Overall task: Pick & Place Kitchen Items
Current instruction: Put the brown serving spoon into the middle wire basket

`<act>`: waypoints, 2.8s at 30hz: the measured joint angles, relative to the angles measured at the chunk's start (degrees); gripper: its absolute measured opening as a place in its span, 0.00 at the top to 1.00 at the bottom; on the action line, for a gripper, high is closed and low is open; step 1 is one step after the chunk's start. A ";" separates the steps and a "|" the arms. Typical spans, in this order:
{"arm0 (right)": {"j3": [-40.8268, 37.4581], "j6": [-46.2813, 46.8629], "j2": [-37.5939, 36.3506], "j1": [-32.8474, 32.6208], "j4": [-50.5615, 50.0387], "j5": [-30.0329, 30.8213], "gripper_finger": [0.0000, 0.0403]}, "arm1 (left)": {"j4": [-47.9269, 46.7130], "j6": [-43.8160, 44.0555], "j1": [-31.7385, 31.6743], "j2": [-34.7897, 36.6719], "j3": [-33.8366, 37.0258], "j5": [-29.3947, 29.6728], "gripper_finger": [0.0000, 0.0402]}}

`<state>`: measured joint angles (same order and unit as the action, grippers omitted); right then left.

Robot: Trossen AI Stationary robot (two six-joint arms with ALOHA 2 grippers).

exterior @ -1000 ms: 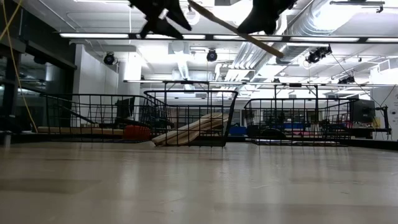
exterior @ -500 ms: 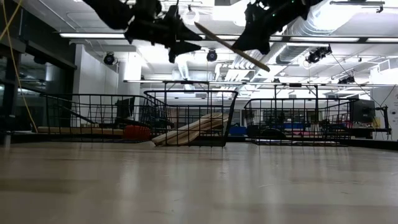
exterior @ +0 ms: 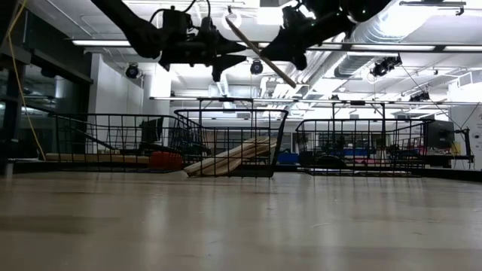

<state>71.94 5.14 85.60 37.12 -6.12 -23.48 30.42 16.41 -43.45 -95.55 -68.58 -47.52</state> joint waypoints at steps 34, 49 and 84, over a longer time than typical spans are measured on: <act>-0.02 1.42 4.75 -1.51 11.09 -3.67 0.84 | 9.97 7.90 1.91 -0.07 -0.02 4.82 0.80; -0.02 3.94 3.47 -0.79 6.99 -5.27 0.59 | 8.35 8.26 1.83 -0.06 -0.02 6.73 0.80; -0.02 4.04 -8.85 8.24 -17.69 8.10 0.35 | -63.34 -4.81 6.83 0.35 -22.25 37.41 0.80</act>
<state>71.92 9.18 76.75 45.37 -23.82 -15.38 -32.92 11.59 -36.63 -95.20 -90.83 -10.11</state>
